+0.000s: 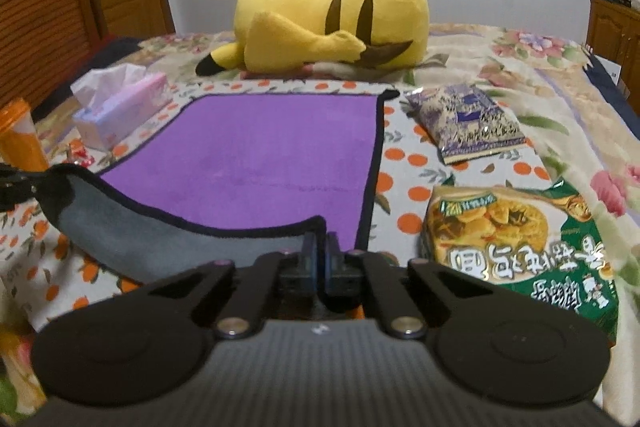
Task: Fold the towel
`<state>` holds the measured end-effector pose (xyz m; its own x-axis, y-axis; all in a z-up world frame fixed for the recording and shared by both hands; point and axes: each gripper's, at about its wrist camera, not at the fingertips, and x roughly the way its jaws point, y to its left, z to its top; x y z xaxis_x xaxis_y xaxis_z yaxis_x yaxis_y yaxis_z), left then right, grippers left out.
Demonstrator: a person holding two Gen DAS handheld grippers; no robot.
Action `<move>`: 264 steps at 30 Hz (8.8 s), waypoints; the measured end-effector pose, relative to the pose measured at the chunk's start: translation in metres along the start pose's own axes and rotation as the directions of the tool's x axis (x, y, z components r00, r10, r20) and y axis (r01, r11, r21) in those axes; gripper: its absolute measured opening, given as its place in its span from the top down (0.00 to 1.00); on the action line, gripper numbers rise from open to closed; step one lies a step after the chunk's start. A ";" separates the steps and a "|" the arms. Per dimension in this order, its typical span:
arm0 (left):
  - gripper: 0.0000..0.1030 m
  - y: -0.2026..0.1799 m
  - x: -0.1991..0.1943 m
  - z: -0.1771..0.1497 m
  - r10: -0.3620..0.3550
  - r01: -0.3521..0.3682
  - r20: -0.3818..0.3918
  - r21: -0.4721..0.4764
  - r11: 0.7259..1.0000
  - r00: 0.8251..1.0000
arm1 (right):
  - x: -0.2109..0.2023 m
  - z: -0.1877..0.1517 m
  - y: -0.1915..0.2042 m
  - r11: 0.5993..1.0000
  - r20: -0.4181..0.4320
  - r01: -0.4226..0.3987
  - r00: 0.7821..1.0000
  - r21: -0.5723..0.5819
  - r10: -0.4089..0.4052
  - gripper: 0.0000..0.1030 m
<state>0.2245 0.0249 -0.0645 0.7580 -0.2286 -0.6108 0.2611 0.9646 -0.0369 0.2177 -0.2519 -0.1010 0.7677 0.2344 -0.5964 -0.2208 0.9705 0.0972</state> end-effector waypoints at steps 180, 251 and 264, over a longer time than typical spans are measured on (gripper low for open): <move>0.32 -0.010 0.094 0.060 0.115 -0.114 -0.005 0.055 0.992 0.993 | 0.054 0.076 0.009 0.994 0.081 0.069 0.995 -0.090 -0.061 0.25; 0.00 -0.073 -0.142 0.003 0.119 -0.121 0.045 0.056 0.991 0.992 | -0.158 0.029 0.049 0.996 0.189 0.093 0.978 -0.009 -0.089 0.00; 0.00 -0.082 -0.153 -0.032 0.120 -0.121 0.015 0.043 0.992 0.993 | -0.172 -0.003 0.056 0.996 0.167 0.091 0.982 0.006 -0.090 0.00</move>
<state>0.0680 -0.0147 0.0072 0.7926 -0.1128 -0.5992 0.1932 0.9786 0.0713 0.0720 -0.2381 0.0048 0.8740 0.1520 -0.4615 -0.1469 0.9880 0.0472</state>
